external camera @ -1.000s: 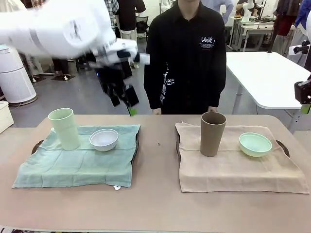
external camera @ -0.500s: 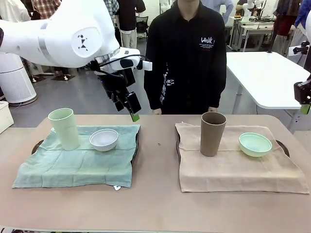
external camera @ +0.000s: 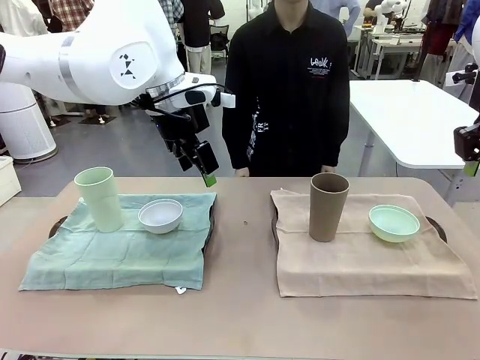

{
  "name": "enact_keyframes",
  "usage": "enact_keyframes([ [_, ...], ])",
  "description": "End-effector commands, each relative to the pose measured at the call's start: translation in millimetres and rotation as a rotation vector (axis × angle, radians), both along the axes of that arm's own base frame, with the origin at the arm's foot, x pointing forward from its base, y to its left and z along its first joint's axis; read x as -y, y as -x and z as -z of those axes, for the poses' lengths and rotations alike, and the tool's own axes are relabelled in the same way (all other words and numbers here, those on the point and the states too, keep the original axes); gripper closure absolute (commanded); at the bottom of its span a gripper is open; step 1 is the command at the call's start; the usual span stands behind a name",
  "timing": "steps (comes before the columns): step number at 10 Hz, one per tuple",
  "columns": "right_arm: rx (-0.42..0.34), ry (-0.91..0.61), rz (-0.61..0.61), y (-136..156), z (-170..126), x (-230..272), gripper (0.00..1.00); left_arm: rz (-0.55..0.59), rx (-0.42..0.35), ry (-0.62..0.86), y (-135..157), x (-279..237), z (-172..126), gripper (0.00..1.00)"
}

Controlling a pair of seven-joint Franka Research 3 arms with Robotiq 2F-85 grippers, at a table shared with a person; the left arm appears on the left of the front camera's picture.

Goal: Set up a tray with a mat and arrange the tableware.
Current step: Place the Picnic Bowl and Reusable plastic cup back onto the Handle tray in front of the human's position.

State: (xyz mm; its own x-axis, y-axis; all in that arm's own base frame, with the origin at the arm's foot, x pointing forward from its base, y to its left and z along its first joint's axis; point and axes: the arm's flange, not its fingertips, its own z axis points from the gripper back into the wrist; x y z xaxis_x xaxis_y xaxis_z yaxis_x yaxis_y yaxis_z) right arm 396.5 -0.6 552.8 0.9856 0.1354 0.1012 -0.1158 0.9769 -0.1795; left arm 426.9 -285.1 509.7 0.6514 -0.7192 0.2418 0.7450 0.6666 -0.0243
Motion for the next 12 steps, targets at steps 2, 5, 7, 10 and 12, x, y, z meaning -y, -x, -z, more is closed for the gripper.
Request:
enact_keyframes([
  [2,0.000,0.000,0.000,0.0,0.0,0.0,0.50,-0.096,-0.027,0.157,-6.5,-14.4,-18.1,0.00],
  [5,-0.043,-0.447,0.190,6.4,-56.7,96.5,0.50,-0.395,-0.146,0.455,19.5,-166.0,-50.8,0.00],
  [7,-0.079,-0.592,0.195,9.9,-70.6,125.3,0.50,-0.540,-0.187,0.569,38.5,-282.8,-48.6,0.00],
  [10,-0.045,-0.542,0.246,23.3,-74.0,140.2,0.50,-0.487,-0.197,0.521,29.6,-238.7,-56.0,0.00],
  [12,-0.290,-1.141,0.102,3.9,-79.0,172.9,0.50,-0.589,-0.178,0.785,55.3,-330.8,-56.7,0.00],
])
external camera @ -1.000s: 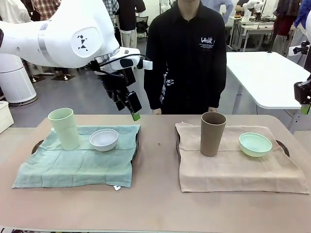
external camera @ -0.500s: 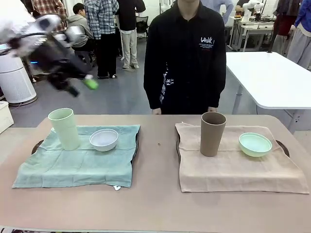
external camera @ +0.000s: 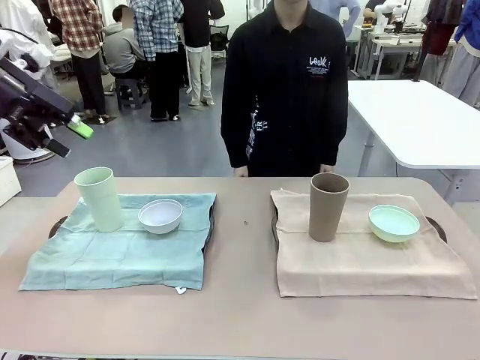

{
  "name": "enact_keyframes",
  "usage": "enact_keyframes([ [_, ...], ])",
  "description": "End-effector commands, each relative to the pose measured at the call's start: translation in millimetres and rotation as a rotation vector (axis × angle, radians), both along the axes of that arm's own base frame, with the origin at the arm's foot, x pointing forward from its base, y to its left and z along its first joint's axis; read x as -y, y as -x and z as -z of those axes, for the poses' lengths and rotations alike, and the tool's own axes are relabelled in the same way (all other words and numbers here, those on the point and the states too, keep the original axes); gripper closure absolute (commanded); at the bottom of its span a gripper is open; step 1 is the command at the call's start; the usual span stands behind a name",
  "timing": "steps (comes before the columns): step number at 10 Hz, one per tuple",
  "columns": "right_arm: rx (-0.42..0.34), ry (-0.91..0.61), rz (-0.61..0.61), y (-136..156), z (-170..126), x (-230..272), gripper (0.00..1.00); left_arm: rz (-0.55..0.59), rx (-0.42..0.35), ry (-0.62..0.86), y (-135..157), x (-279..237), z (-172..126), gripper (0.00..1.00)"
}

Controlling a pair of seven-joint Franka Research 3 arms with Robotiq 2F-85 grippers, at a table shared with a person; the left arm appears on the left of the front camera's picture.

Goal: Set up a tray with a mat and arrange the tableware.
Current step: Place the Picnic Bowl and Reusable plastic cup back onto the Handle tray in front of the human's position.

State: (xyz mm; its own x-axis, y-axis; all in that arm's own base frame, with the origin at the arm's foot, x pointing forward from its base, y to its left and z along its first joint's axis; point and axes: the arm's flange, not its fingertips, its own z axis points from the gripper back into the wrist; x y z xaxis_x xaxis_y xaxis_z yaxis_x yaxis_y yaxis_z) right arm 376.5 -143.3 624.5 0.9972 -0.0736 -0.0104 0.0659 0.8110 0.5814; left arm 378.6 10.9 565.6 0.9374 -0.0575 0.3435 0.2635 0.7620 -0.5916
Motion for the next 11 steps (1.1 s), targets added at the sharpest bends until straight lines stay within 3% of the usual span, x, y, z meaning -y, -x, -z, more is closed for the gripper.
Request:
enact_keyframes([
  [1,-0.114,-0.572,-0.078,-19.0,-2.5,61.3,0.50,-0.100,0.007,0.318,9.8,-69.4,-2.2,0.00],
  [3,-0.125,-0.824,-0.052,-14.9,16.3,106.8,0.50,-0.162,-0.014,0.577,20.1,-134.2,9.6,0.00],
  [5,-0.209,-0.894,0.027,-8.6,54.6,119.8,0.50,-0.244,-0.084,0.744,19.0,-176.7,23.0,0.00],
  [6,-0.263,-0.904,0.035,-7.5,70.6,115.8,0.50,-0.248,-0.118,0.745,16.9,-184.1,30.0,0.00],
  [7,-0.308,-0.903,-0.004,-7.4,80.3,105.0,0.50,-0.236,-0.046,0.679,40.2,-175.1,19.7,0.00],
  [8,-0.189,-0.858,-0.002,-4.1,94.5,82.4,0.50,-0.236,-0.046,0.679,40.2,-175.1,19.7,0.00],
  [11,-0.189,-0.858,-0.002,-4.1,94.5,82.4,0.50,-0.236,-0.046,0.679,40.2,-175.1,19.7,0.00],
])
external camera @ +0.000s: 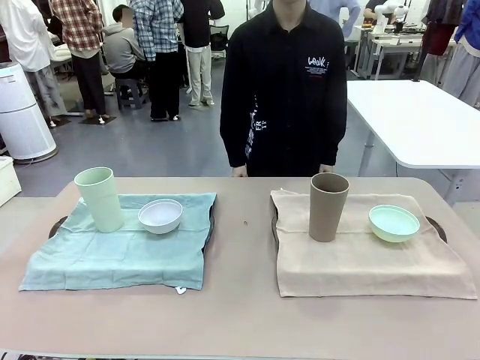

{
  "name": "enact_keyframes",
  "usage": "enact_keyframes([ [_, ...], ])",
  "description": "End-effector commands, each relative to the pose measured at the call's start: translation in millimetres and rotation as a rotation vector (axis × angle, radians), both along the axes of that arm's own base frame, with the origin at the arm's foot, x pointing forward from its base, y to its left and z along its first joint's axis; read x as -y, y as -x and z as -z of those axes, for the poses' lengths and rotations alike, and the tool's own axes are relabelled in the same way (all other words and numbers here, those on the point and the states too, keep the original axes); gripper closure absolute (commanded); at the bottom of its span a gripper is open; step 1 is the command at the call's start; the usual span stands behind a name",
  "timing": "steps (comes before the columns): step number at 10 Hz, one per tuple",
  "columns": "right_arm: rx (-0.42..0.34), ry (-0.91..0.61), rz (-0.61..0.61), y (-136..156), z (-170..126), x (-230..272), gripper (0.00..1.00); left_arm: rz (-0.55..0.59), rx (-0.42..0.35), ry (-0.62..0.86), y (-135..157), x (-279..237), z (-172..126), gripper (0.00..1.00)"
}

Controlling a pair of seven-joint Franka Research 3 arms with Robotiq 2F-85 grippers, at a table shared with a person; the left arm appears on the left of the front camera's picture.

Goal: Set up a tray with a mat and arrange the tableware.
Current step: Place the Picnic Bowl and Reusable plastic cup back onto the Handle tray in front of the human's position.

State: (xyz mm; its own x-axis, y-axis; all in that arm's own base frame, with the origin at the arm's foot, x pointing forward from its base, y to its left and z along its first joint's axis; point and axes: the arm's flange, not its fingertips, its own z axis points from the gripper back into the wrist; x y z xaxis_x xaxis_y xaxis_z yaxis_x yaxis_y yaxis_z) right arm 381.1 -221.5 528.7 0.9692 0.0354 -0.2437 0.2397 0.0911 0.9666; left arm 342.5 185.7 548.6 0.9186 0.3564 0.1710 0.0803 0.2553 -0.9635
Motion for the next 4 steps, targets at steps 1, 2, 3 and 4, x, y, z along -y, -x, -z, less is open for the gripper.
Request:
enact_keyframes([
  [1,0.018,0.008,-0.004,0.5,-1.3,4.2,0.50,-0.004,0.022,0.001,4.1,-0.2,2.7,0.00],
  [2,0.018,0.008,-0.004,0.5,-1.3,4.2,0.50,-0.004,0.022,0.001,4.1,-0.2,2.7,0.00],
  [3,0.018,0.008,-0.004,0.5,-1.3,4.2,0.50,-0.004,0.022,0.001,4.1,-0.2,2.7,0.00],
  [4,0.018,0.008,-0.004,0.5,-1.3,4.2,0.50,-0.004,0.022,0.001,4.1,-0.2,2.7,0.00],
])
